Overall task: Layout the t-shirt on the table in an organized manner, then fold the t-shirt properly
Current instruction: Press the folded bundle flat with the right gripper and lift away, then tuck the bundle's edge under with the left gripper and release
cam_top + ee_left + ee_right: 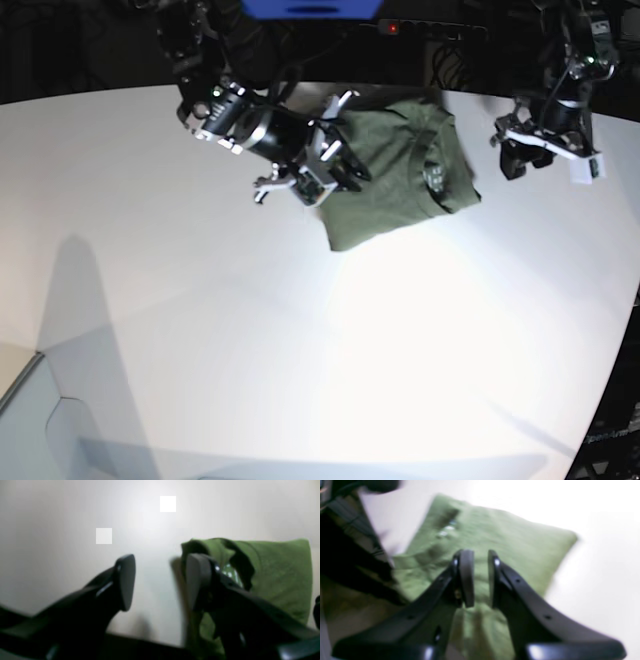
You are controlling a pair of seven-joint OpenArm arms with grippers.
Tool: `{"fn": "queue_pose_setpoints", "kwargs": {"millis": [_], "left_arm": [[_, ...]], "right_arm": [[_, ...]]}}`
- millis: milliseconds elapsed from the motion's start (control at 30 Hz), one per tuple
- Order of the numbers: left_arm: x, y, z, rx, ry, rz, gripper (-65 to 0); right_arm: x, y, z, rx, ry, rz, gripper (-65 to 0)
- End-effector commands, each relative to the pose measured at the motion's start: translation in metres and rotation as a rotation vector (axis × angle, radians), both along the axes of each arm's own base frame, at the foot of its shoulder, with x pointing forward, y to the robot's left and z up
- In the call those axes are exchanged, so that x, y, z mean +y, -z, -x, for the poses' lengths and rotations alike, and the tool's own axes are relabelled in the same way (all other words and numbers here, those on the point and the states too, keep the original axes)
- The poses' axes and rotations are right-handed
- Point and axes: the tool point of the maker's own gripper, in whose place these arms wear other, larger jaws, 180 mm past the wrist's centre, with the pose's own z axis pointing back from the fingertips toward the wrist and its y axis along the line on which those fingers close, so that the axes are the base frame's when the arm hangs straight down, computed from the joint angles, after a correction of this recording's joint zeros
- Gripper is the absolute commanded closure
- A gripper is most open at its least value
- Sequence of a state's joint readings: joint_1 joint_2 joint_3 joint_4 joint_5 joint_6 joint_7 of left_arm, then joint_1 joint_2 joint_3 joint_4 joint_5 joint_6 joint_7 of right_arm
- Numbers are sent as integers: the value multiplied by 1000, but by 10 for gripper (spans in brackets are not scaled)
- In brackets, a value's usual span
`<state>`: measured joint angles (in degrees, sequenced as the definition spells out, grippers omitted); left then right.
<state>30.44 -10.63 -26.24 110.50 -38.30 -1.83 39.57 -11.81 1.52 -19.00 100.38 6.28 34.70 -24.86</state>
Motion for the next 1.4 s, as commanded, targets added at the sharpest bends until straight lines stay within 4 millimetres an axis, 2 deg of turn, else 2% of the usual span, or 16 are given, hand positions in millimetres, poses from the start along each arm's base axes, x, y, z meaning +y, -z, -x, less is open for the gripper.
{"fn": "queue_pose_setpoints", "kwargs": {"millis": [0, 133, 333, 400, 500, 600, 733, 867, 1033, 1133, 1267, 1367], "left_arm": [[-5, -9, -2, -36, 11, 41, -324], [-18, -6, 4, -34, -2, 175, -324], [-39, -6, -1, -49, 2, 245, -333], [-50, -6, -5, -50, 30, 255, -389], [-62, 3, -3, -24, 56, 276, -521], [-70, 13, -6, -4, 69, 296, -598], [-72, 37, 3, 65, 57, 315, -604], [-68, 56, -1, 100, 30, 337, -606], [-89, 67, -8, 130, 92, 353, -606], [-109, 74, -9, 159, 148, 370, -606], [-116, 86, -6, 193, 159, 379, -604], [-118, 93, -7, 210, 161, 383, -601]], "right_arm": [[1, -16, -8, -42, 12, -46, -135], [-19, -10, -12, -26, 72, -30, -175], [-33, 0, -9, -11, 85, 3, -178], [-36, 4, -5, 1, 85, 11, -178], [-38, 6, -3, 4, 84, 22, -176], [-45, 12, 1, 13, 78, 45, -175], [-48, 14, 3, 17, 76, 55, -175], [-61, 17, 0, 24, 115, 66, -175], [-63, 19, 2, 32, 120, 68, -175], [-63, 19, 2, 30, 120, 68, -175], [-64, 19, 2, 30, 121, 70, -175], [-72, 19, -3, 28, 147, 76, -175]]}}
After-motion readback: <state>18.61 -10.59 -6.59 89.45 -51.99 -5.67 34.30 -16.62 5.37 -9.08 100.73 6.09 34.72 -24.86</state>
